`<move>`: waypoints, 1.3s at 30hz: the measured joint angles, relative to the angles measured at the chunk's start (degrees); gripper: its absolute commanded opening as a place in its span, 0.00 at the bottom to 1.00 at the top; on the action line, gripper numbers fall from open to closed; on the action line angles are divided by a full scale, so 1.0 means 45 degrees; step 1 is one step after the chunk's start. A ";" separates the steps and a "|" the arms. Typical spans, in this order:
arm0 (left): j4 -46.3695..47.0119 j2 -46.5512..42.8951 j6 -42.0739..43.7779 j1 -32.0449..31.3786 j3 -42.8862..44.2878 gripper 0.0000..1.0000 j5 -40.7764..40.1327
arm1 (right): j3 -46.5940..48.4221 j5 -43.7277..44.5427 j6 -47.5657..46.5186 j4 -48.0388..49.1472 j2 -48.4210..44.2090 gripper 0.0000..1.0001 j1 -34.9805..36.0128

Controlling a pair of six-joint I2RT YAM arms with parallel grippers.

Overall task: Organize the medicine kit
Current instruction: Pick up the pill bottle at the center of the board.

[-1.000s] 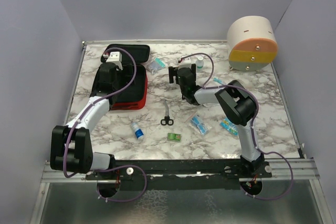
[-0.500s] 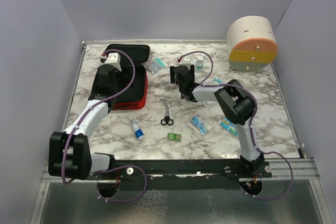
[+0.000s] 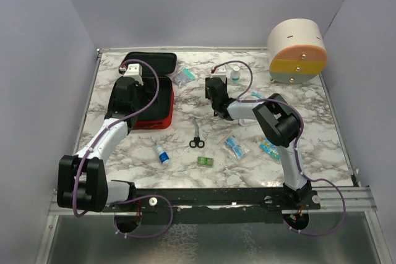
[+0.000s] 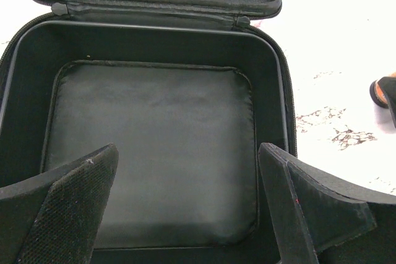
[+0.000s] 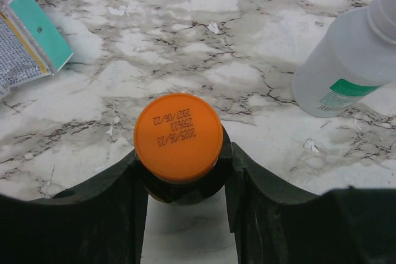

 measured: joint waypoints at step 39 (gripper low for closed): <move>-0.2506 -0.0515 0.0529 0.2288 0.2055 0.99 -0.3837 | 0.5901 -0.8403 0.0029 -0.6130 -0.1438 0.01 0.0044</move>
